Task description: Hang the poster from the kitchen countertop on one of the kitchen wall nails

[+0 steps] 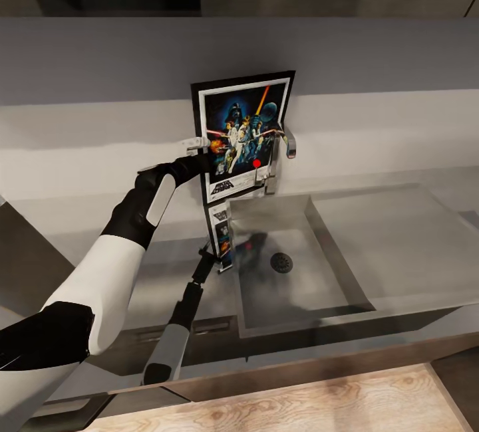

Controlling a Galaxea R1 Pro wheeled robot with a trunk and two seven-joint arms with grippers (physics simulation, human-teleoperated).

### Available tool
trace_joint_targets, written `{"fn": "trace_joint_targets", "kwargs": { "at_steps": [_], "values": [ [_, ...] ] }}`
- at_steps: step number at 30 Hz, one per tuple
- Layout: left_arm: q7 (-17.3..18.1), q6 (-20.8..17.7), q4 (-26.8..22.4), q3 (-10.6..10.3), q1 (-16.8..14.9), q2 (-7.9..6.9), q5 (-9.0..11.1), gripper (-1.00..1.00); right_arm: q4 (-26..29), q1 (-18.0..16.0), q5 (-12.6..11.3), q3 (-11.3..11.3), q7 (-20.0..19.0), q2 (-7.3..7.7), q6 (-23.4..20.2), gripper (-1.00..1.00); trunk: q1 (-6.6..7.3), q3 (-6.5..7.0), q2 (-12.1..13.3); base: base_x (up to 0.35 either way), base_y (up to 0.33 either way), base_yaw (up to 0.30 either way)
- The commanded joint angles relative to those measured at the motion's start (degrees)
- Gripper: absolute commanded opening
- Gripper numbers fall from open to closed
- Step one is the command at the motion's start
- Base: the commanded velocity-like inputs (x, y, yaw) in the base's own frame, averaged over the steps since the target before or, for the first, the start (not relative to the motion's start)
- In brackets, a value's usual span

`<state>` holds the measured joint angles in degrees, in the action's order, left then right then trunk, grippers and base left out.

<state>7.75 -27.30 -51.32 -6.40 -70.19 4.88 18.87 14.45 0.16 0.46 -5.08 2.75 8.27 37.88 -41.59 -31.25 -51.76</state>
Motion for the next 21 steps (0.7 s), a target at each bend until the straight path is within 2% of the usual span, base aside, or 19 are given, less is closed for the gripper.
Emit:
{"fn": "trace_joint_targets", "kwargs": {
  "at_steps": [1, 16, 21],
  "values": [
    [0.1, -0.3, 0.0, 0.1, 0.0, -0.01, -0.1, -1.00, 0.1, 0.0, 0.1, -0.1, 0.1, -0.01, 0.1, 1.00, -0.01, -0.05, 0.0, 0.000, 0.000, 0.000],
    [0.1, 0.1, -0.8, 0.7, 0.0, -0.10, -0.1, -1.00, 0.1, 0.0, 0.1, -0.1, 0.1, -0.01, 0.1, 1.00, -0.01, -0.05, 0.0, -0.002, 0.000, 0.000],
    [0.1, 0.1, -1.8, 0.8, 0.0, -0.30, -0.2, -1.00, 0.1, 0.0, 0.1, -0.1, 0.1, -0.02, 0.1, 1.00, -0.01, -0.05, 0.0, -0.129, 0.091, 0.000]
  ]
}}
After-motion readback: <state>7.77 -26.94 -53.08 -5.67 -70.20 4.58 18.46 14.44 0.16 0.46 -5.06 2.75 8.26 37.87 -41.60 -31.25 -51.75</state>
